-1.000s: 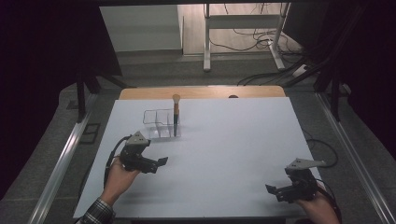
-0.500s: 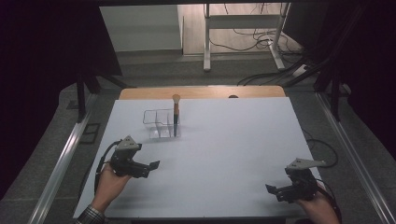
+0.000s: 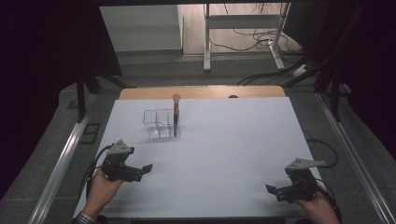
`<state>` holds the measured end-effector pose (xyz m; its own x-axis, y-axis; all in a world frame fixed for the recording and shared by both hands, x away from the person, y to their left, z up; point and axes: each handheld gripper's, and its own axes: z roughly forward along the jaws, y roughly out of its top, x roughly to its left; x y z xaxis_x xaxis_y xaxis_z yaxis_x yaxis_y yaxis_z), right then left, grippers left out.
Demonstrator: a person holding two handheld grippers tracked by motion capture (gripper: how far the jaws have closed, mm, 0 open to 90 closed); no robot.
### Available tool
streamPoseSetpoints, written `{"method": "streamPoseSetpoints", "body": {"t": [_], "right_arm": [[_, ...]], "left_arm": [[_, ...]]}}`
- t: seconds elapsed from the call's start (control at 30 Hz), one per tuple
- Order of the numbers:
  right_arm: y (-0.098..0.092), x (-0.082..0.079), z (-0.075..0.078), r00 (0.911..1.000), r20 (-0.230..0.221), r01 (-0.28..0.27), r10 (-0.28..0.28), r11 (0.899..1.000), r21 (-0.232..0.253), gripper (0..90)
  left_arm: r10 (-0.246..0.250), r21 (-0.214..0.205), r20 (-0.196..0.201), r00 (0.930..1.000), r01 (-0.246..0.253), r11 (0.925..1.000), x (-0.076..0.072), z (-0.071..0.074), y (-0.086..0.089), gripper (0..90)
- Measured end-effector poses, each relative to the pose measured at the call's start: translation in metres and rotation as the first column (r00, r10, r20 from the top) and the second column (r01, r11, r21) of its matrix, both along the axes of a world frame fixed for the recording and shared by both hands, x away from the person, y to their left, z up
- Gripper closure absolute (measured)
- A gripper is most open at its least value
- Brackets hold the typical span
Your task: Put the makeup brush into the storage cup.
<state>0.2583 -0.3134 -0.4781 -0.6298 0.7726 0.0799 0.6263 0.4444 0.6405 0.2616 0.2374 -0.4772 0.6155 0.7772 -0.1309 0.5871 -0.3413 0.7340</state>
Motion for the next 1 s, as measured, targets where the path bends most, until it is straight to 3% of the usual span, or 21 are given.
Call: {"method": "streamPoseSetpoints", "body": {"t": [1.0], "right_arm": [[0.0,0.0,0.0,1.0,-0.001,0.001,-0.001,1.0,-0.004,0.0]], "left_arm": [[0.091,0.023,-0.016,0.9957,-0.091,0.9956,-0.027,-0.009,0.038,0.5]]}}
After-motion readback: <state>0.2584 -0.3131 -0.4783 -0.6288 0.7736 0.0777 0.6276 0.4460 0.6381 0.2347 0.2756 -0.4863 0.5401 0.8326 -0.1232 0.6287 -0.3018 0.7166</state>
